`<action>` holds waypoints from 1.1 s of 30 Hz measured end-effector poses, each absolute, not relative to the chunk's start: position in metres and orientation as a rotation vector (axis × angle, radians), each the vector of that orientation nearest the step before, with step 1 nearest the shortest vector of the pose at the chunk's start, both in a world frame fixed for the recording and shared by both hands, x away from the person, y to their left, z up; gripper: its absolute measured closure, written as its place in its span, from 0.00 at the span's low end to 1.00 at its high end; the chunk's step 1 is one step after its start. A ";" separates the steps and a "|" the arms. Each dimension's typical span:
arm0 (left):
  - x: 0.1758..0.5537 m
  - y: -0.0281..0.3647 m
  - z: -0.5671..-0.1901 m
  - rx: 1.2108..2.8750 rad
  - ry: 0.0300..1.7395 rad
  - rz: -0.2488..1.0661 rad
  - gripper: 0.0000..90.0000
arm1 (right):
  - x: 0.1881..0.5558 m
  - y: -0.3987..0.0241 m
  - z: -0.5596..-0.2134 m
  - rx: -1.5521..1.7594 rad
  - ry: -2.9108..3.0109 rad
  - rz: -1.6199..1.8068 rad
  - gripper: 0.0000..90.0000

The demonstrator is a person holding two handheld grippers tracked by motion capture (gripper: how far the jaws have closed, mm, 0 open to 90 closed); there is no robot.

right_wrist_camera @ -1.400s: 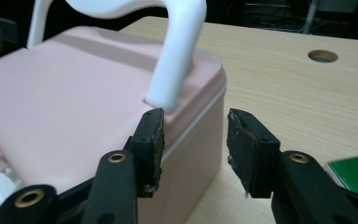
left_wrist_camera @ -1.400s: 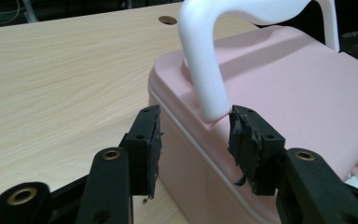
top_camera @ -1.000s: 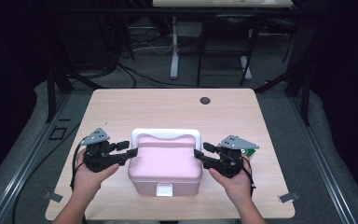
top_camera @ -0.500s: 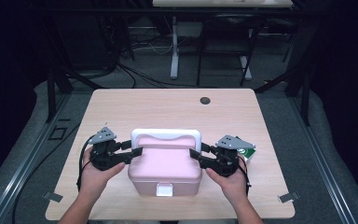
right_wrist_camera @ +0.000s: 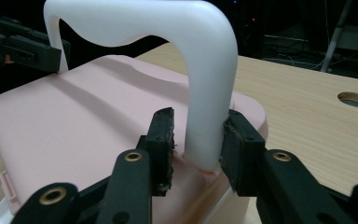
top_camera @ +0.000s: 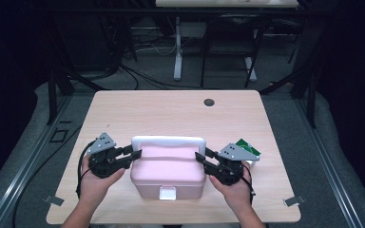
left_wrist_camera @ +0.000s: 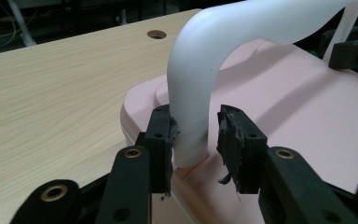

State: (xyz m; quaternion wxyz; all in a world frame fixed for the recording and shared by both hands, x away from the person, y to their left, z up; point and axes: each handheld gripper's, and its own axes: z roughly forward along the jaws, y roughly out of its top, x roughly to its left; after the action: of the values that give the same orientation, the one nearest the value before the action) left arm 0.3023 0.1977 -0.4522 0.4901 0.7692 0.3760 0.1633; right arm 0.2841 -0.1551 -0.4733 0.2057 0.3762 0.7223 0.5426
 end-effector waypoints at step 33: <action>0.319 0.199 -0.426 1.850 0.935 0.378 0.81 | 0.296 -0.159 -0.452 1.089 1.974 1.581 0.82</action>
State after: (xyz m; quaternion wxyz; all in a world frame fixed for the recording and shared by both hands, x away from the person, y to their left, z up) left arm 0.3187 0.1995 -0.4258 0.4944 0.7632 0.3858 0.1560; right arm 0.2955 -0.1592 -0.4521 0.1927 0.3880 0.7034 0.5634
